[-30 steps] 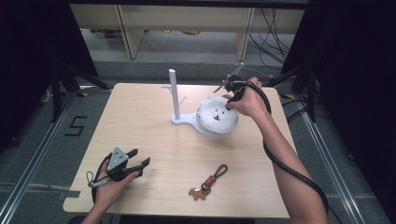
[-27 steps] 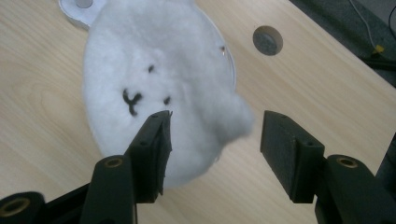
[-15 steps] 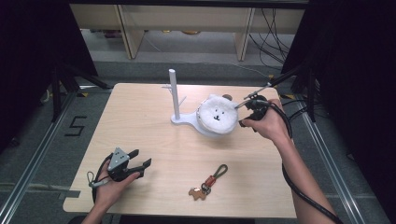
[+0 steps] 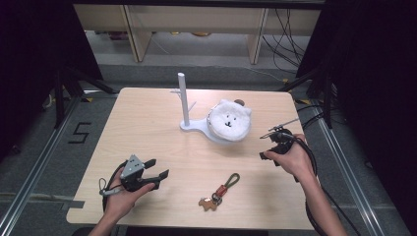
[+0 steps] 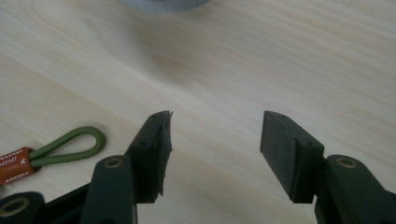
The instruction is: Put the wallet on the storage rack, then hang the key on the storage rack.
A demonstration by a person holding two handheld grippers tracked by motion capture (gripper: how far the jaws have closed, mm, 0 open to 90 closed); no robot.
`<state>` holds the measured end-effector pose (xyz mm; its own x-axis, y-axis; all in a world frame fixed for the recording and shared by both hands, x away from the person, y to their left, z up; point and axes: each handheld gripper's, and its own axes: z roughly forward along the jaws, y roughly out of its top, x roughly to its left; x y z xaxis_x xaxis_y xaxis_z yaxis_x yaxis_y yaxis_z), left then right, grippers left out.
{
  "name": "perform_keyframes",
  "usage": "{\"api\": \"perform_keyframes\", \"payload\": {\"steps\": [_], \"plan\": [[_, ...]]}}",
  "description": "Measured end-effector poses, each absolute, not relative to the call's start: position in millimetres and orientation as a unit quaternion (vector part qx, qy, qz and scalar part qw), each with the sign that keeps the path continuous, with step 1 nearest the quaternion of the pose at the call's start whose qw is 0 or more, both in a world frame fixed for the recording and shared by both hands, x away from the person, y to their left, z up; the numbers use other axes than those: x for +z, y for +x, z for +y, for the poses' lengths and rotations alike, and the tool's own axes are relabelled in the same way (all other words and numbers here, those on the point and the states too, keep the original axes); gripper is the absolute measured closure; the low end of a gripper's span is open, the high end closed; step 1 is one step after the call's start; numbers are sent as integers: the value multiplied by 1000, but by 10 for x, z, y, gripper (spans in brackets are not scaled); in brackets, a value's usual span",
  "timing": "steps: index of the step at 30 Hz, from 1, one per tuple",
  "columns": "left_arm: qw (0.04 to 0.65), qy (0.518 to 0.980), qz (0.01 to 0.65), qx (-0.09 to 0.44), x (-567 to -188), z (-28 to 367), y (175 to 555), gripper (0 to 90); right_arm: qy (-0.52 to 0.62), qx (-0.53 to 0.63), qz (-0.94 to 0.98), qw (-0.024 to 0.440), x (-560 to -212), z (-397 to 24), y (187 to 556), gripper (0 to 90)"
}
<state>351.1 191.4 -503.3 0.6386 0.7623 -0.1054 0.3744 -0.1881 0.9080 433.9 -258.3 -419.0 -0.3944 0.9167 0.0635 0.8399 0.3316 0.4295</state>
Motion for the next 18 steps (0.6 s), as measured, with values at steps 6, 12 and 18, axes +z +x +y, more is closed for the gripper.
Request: {"api": "perform_keyframes", "payload": {"steps": [6, 12, 18], "plan": [[512, 754, 371, 177, -4965, 1836, 3512, 322, 552, 203, 804, 86, -4235, -2562, 4233, 471], [517, 756, 365, 164, -4911, 1750, 3507, 321, 543, 215, 808, 84, -4235, -2481, 4196, 596], [510, 774, 345, 147, -4882, 1622, 3525, 321, 539, 211, 812, 67, -4280, -2425, 4194, 656]]}}
